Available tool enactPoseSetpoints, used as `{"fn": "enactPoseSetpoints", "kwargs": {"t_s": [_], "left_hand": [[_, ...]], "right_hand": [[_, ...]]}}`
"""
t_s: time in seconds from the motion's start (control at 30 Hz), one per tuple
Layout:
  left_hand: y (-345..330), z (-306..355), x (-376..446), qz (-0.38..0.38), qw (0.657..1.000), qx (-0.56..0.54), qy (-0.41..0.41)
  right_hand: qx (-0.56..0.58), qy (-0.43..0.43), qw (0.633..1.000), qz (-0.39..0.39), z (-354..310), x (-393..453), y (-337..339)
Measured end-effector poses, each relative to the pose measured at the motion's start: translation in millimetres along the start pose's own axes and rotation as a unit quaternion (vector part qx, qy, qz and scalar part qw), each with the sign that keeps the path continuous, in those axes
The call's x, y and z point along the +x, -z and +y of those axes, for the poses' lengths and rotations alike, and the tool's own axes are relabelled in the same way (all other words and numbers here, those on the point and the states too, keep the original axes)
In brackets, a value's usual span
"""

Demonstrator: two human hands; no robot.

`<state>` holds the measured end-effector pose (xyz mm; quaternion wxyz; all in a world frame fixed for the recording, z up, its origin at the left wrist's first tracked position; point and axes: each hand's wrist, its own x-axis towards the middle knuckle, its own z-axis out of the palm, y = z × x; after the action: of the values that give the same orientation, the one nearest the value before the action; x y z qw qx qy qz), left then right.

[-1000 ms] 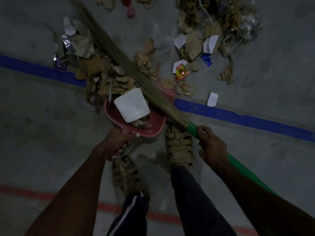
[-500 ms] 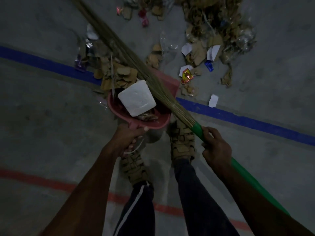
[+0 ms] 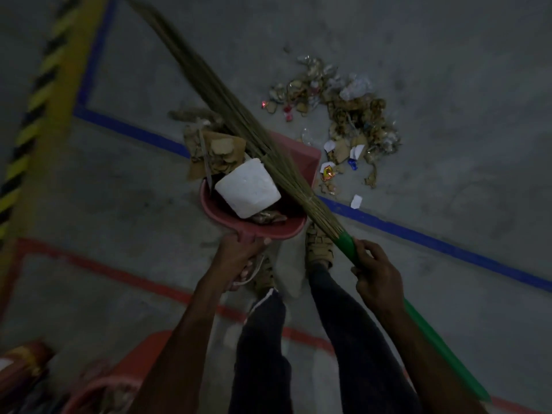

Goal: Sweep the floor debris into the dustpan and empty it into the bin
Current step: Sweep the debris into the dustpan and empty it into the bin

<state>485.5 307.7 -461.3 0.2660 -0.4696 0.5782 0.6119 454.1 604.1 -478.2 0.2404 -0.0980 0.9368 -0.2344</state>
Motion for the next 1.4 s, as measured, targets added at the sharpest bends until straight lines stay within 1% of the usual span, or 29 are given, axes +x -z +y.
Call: {"fn": "enactPoseSetpoints", "kwargs": {"t_s": [0.17,0.3,0.37,0.47,0.57,0.73,0.87,0.97,1.03,1.2,1.4], "left_hand": [[20.9,28.8,-146.1,-0.024,0.998,-0.037,-0.049],[44.9,41.8,-231.4,-0.023,0.994,-0.060,-0.092],[57.1,39.2,-262.2,-0.012,0.992,-0.069,-0.108],[73.4,33.1,-301.2,0.010,0.990,-0.086,-0.115],[83.2,32.4,-331.8,0.039,0.984,-0.121,-0.123],[90.1,23.2,-365.5,0.102,0.973,-0.164,-0.129],[72.2,9.6,-385.9,0.137,0.961,-0.201,-0.128],[45.2,2.5,-404.1,0.158,0.949,-0.241,-0.126],[24.1,-1.8,-417.9,0.179,0.939,-0.266,-0.122],[-24.7,-26.2,-445.2,0.226,0.903,-0.348,-0.109],[-62.4,-81.4,-472.4,0.289,0.850,-0.434,-0.080]], "right_hand": [[0.004,0.018,1.000,-0.010,-67.4,-85.8,95.9],[-0.045,0.106,0.993,-0.022,-100.8,-126.9,155.3],[-0.074,0.140,0.987,-0.029,-115.8,-140.8,177.3],[-0.103,0.181,0.978,-0.006,-143.4,-159.2,199.7],[-0.085,0.222,0.971,0.011,-168.3,-164.0,217.3],[-0.087,0.342,0.936,0.010,-182.2,-156.3,231.0],[-0.101,0.397,0.912,-0.012,-175.7,-141.9,243.8],[-0.110,0.428,0.896,-0.028,-173.2,-135.5,266.7],[-0.095,0.444,0.890,-0.046,-174.1,-130.7,283.0],[-0.092,0.500,0.854,-0.110,-174.4,-121.3,305.2],[-0.106,0.572,0.789,-0.198,-193.5,-120.9,289.7]]}}
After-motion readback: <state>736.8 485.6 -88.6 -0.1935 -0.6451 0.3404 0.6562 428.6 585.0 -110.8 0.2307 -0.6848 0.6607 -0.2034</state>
